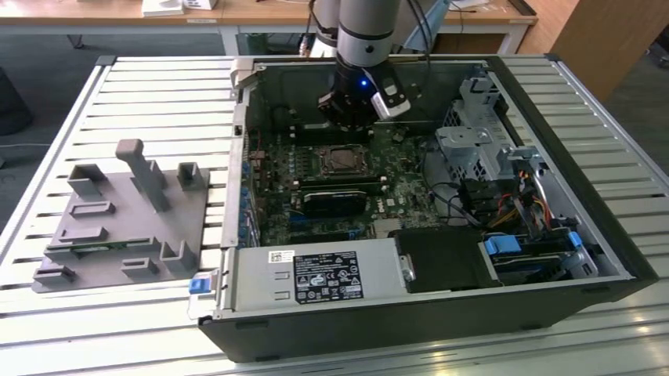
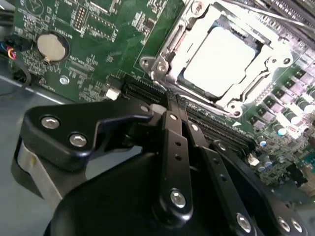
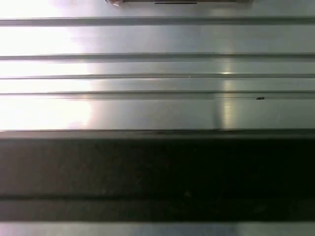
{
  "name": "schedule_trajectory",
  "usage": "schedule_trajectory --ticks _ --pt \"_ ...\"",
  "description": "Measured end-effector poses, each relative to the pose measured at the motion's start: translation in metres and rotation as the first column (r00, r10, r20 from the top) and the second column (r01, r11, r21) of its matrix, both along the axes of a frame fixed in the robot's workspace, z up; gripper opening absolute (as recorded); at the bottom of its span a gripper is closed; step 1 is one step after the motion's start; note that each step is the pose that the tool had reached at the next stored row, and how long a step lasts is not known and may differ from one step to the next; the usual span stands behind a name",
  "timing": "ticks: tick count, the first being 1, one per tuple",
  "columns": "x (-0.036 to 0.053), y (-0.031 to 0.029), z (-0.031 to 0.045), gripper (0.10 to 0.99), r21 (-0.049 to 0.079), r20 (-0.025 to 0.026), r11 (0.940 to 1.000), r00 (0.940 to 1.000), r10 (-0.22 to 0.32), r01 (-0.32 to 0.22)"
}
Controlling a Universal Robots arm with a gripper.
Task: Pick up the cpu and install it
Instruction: 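Install the first cpu locking lever, then install the second cpu locking lever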
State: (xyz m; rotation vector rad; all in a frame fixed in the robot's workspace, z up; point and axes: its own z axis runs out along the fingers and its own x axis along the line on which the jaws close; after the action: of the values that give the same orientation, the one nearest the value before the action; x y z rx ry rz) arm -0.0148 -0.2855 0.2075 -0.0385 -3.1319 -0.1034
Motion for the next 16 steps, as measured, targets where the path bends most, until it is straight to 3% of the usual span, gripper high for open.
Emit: schedule_trajectory --ticks 16 --pt "0.0 -0.007 -0.0003 0.106 -0.001 0.0 1.0 1.0 0.0 0.0"
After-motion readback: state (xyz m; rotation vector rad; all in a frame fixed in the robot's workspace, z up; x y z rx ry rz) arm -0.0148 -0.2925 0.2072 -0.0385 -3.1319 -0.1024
